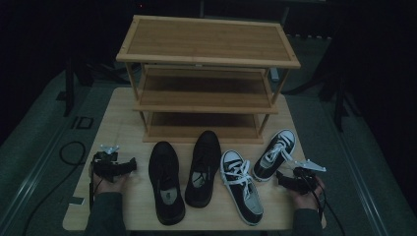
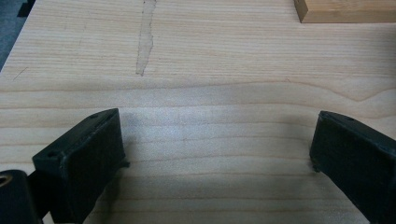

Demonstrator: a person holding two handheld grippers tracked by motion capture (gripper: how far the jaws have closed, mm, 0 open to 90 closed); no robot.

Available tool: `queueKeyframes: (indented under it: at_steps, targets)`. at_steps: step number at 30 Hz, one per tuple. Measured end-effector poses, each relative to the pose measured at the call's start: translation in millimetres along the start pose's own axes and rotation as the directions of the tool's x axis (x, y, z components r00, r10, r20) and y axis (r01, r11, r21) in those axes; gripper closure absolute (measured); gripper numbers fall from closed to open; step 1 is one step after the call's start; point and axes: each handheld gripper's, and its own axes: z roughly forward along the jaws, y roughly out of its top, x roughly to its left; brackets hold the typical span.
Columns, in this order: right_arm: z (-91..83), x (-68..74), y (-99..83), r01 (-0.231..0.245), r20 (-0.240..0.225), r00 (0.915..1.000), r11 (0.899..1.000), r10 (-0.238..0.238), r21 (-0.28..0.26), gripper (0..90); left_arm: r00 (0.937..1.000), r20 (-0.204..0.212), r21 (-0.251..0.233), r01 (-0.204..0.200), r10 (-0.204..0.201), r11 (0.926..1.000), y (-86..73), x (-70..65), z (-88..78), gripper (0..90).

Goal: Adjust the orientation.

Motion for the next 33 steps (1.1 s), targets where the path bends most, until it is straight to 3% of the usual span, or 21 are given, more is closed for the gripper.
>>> queueKeyframes:
  at_steps: [5,6,7,17,21,24,27,30,31,32,33]
  targets:
    - [0.0,-0.1,0.1,0.001,0.0,1.0,1.0,-0.001,0.0,14.9,1.0,0.005,-0.007,-0.002,0.002,1.0,-0.3,-0.7,-0.4,5.9]
    - [0.1,-0.1,0.1,0.001,0.0,1.0,1.0,-0.001,0.0,15.0,0.9997,0.017,-0.016,-0.017,0.017,0.9997,-0.5,-0.9,-1.3,5.9]
    - [0.0,0.0,0.0,0.002,0.0,1.0,1.0,-0.002,0.0,15.0,0.9992,0.029,-0.017,-0.028,0.029,0.9995,0.3,-1.2,-2.0,12.7]
    - [0.0,0.0,0.0,0.002,0.0,1.0,1.0,-0.002,0.0,15.0,0.9969,0.054,-0.001,-0.057,0.057,0.9983,5.8,0.0,-3.4,26.2]
    - [0.0,0.1,0.2,0.0,0.001,1.0,1.0,0.0,0.002,14.4,0.995,0.071,0.004,-0.07,0.07,0.9975,6.3,-0.1,-6.7,40.6]
    - [-0.1,0.0,0.2,0.0,0.001,1.0,1.0,0.0,0.003,14.4,0.9947,0.082,0.018,-0.063,0.062,0.9978,6.7,0.3,-9.3,43.6]
    - [0.0,0.0,0.2,0.0,0.001,1.0,1.0,0.0,0.002,14.4,0.991,0.096,0.003,-0.094,0.093,0.9956,9.4,-3.8,-24.2,46.6]
    - [0.0,0.0,0.2,0.0,0.001,1.0,1.0,0.0,0.003,14.4,0.9878,0.12,-0.001,-0.101,0.1,0.9949,11.4,-5.5,-29.8,48.6]
    - [-0.1,0.0,0.2,0.0,0.001,1.0,1.0,0.0,0.003,14.4,0.9824,0.149,0.001,-0.114,0.113,0.9934,12.7,-7.2,-34.3,49.6]
    - [-0.1,0.0,0.2,0.0,0.001,1.0,1.0,0.0,0.003,14.4,0.9824,0.149,0.001,-0.114,0.113,0.9934,12.7,-7.2,-34.3,50.3]
    - [-0.1,0.0,0.2,0.0,0.001,1.0,1.0,0.0,0.003,14.4,0.9747,0.176,-0.003,-0.139,0.138,0.9902,14.3,-9.3,-38.9,50.9]
